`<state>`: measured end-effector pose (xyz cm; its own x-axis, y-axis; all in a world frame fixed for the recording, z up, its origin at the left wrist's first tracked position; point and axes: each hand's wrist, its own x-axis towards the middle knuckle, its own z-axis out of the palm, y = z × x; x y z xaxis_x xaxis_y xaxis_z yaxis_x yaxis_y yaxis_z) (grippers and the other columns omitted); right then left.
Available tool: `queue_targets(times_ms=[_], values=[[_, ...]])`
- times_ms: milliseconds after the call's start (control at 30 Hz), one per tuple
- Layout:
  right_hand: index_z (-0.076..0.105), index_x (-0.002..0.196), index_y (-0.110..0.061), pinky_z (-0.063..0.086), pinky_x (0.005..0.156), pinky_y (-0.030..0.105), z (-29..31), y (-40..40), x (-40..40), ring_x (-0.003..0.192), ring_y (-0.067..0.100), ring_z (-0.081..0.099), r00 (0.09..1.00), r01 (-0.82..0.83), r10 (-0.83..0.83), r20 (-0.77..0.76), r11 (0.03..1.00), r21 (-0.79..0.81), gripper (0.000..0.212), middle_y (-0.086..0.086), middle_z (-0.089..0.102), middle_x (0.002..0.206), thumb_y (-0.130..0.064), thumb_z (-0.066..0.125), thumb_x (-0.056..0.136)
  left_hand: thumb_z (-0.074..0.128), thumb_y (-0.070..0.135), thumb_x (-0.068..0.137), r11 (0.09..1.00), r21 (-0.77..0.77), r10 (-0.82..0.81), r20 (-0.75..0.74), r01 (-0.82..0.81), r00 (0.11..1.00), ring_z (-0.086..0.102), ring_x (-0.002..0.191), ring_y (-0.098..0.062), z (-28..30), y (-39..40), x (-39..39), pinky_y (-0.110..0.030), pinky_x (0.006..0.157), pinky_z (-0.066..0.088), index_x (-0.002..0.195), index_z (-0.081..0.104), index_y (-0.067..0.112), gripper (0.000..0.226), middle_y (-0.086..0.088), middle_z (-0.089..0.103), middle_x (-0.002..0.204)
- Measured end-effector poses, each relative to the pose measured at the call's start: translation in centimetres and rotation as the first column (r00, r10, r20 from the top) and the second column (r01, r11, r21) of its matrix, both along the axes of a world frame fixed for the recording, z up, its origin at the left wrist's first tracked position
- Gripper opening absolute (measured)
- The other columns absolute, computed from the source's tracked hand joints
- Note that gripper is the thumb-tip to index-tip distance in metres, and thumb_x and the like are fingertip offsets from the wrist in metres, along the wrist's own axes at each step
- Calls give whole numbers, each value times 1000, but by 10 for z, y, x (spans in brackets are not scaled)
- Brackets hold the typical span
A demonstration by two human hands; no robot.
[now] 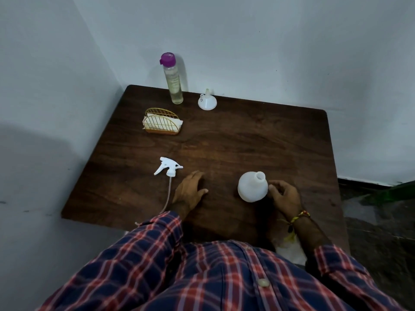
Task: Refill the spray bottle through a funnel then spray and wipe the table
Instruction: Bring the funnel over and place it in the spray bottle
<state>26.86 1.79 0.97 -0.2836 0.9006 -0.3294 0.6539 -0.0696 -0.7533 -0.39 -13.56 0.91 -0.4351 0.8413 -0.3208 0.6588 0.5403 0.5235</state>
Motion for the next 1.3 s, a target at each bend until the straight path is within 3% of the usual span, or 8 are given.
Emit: queue_targets(times_ms=[100,200,467,700,933,1100,1167,1300], values=[[71,87,-31,58,83,52,23,8,-11,87,28,72,996,71,-69,-49,996,48,8,2,74,87,-30,64,86,77,32,83,989,-117,-90,20,92,996,10,152,-18,3,11,-5,-38,121,21,157,19,23,94,3,7,166],[74,97,-16,57,84,44,53,19,-28,87,25,70,998,50,-45,-45,991,124,10,0,72,85,-19,66,92,85,36,73,951,-223,-215,16,213,977,-9,152,-19,5,30,-12,-38,122,11,159,3,23,119,1,-12,165],[70,111,-20,58,89,39,94,65,-82,96,15,68,983,-177,170,63,976,126,25,0,73,101,-29,72,89,86,65,52,807,-407,-487,-46,428,872,-25,148,-29,-13,66,-32,-47,120,-8,153,-25,24,156,-8,-31,160],[69,111,-21,58,86,37,91,110,-147,89,13,68,933,-340,324,160,936,91,34,-3,72,93,-33,80,80,83,75,37,804,-413,-484,-38,428,874,-38,140,-27,-21,74,-40,-54,111,-21,147,-35,28,168,-4,-43,154],[62,125,-17,48,93,24,41,156,-246,107,16,62,874,-473,456,168,878,77,62,2,67,120,-35,87,71,84,73,38,801,-436,-470,-35,410,882,-40,139,-33,-23,77,-41,-66,108,-19,147,-35,27,167,-8,-43,154],[51,137,-16,44,108,36,3,184,-315,123,24,56,896,-434,417,154,895,102,94,10,58,133,-53,86,58,85,70,40,806,-443,-456,-44,391,889,-38,141,-34,-26,77,-40,-63,104,-24,148,-33,28,166,-8,-40,155],[54,135,-15,44,107,36,-2,194,-338,123,25,56,917,-395,382,112,910,126,92,10,59,132,-52,85,57,85,69,41,812,-430,-450,-33,393,893,-39,141,-34,-28,77,-42,-65,105,-23,149,-32,27,165,-7,-40,155],[68,120,-22,53,94,34,-11,214,-372,108,21,66,961,-276,275,28,949,151,72,-1,70,118,-59,64,58,87,64,46,810,-414,-443,33,416,896,-41,139,-32,-25,78,-43,-66,107,-23,149,-32,27,161,-6,-43,154]])
